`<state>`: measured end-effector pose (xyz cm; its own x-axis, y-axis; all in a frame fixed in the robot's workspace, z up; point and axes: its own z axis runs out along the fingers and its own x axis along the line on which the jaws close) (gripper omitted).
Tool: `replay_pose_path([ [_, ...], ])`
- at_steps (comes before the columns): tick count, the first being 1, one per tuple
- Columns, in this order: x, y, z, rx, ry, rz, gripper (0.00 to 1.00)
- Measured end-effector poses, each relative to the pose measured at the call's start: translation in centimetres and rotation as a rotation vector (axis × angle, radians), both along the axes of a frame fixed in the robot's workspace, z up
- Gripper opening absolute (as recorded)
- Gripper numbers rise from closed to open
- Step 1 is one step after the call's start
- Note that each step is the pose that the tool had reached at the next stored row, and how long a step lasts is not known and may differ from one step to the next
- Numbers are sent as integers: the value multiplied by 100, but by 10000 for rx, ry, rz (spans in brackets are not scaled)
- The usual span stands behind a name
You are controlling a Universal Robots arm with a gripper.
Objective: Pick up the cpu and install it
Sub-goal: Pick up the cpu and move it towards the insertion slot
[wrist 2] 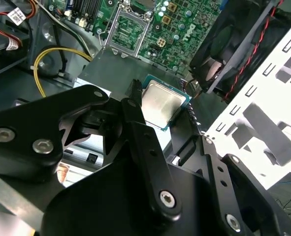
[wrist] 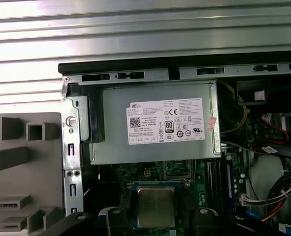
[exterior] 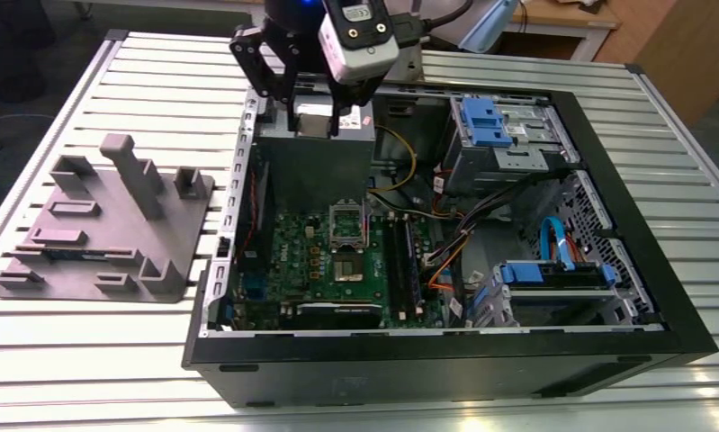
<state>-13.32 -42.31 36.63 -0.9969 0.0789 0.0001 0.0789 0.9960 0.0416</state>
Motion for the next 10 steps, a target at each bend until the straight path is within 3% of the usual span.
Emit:
replay_pose_path([
  [10, 73, 0, 1, -2, 1, 0, 47],
])
